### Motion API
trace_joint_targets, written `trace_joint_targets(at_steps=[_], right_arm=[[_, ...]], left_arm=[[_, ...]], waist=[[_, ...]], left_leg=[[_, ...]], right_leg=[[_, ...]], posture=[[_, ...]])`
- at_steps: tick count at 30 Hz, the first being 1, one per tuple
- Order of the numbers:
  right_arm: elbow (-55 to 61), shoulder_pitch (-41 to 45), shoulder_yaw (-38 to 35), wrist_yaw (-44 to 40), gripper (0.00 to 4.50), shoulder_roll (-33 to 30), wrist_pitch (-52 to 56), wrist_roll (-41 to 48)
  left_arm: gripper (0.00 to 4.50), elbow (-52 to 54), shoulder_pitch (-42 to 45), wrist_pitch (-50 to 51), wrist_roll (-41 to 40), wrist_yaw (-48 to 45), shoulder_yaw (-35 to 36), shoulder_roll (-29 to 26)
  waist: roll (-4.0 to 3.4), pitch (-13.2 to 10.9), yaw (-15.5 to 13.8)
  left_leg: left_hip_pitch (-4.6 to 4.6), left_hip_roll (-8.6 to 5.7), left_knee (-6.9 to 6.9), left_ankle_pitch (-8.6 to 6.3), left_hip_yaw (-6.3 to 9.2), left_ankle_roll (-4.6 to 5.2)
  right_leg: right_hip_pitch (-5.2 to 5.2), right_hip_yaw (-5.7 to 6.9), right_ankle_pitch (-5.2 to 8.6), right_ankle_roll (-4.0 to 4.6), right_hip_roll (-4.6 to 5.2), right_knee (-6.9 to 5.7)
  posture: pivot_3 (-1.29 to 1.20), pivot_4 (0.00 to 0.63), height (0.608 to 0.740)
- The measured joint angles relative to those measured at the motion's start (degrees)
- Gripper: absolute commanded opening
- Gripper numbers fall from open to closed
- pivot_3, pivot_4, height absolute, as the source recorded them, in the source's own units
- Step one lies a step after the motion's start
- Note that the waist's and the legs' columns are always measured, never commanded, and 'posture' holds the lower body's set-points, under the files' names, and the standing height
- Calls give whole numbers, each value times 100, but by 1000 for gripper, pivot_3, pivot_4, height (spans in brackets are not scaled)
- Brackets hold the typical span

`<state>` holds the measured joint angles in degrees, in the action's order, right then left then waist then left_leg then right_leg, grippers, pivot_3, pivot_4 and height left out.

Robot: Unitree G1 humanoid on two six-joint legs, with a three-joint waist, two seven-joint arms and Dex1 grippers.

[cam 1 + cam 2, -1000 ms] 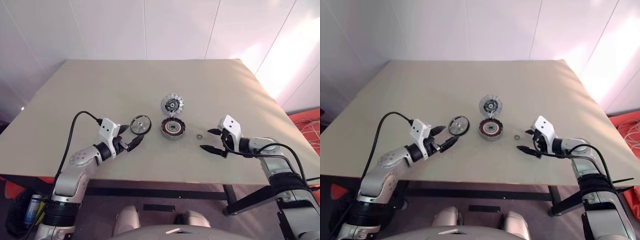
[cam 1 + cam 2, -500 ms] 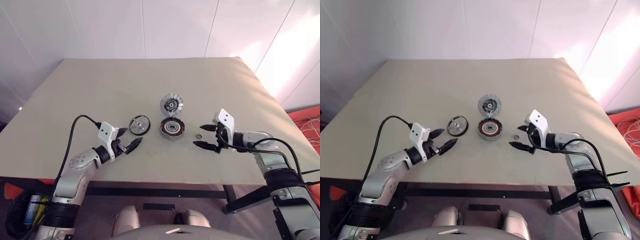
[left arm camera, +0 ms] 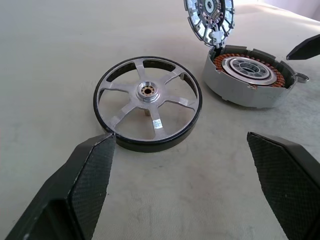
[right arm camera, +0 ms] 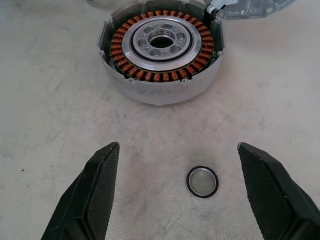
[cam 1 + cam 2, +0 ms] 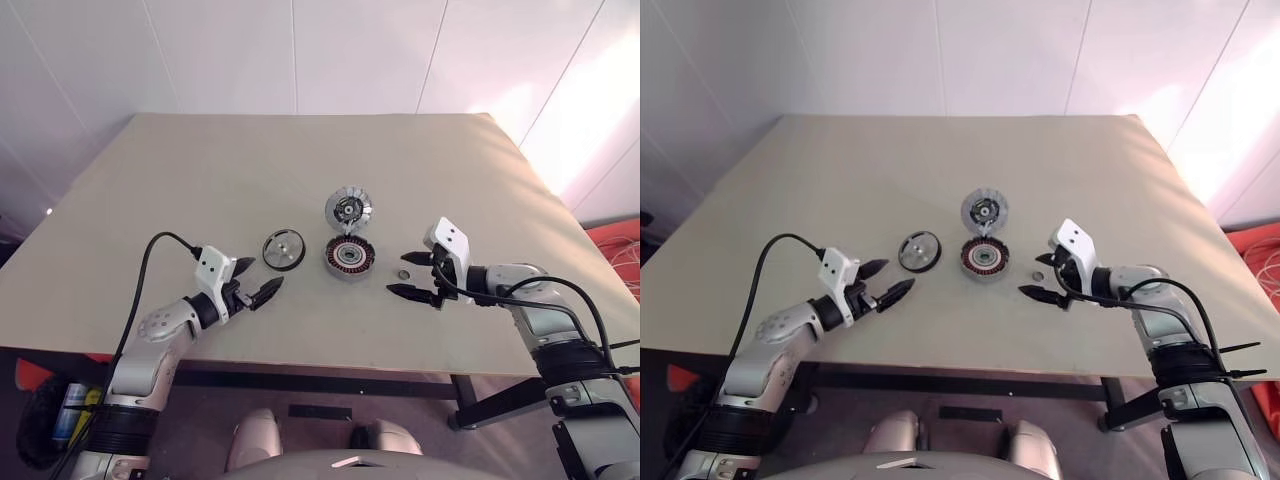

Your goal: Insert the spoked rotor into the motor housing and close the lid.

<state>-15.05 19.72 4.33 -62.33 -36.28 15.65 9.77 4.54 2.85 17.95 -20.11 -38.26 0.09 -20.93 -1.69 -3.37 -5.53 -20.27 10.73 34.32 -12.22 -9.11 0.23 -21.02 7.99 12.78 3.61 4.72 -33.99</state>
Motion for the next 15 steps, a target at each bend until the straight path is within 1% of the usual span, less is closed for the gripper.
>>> trace_joint_targets(at_steps=[2, 4, 6, 15], right_arm=[[-4, 0, 12, 11, 2794, 0, -3, -22], [-24, 0, 32, 25, 1972, 1, -5, -43], [-66, 0, 32, 61, 1367, 2, -13, -64], [-202, 8, 33, 131, 1367, 2, -20, -80]], left_arm=[[4500, -11, 0, -2, 5, -5, 0, 0], [4500, -19, 0, -4, 8, -13, 0, 0], [4500, -19, 0, -8, 9, -20, 0, 0], [4500, -18, -2, -21, 10, -20, 0, 1]], waist=[[0, 0, 0], [0, 0, 0], [0, 0, 0], [0, 0, 0]], left_leg=[[7, 0, -2, 0, -7, 0], [10, 1, -3, 0, -12, 0], [12, 1, -3, 0, -15, 0], [18, 2, -6, 0, -26, 1]], right_leg=[[1, -7, 0, 0, -1, 0], [1, -10, 0, -1, -1, -1], [1, -14, -1, -1, -1, -2], [-3, -23, -1, -1, -2, -11]], posture=[[0, 0, 740], [0, 0, 740], [0, 0, 740], [0, 0, 740]])
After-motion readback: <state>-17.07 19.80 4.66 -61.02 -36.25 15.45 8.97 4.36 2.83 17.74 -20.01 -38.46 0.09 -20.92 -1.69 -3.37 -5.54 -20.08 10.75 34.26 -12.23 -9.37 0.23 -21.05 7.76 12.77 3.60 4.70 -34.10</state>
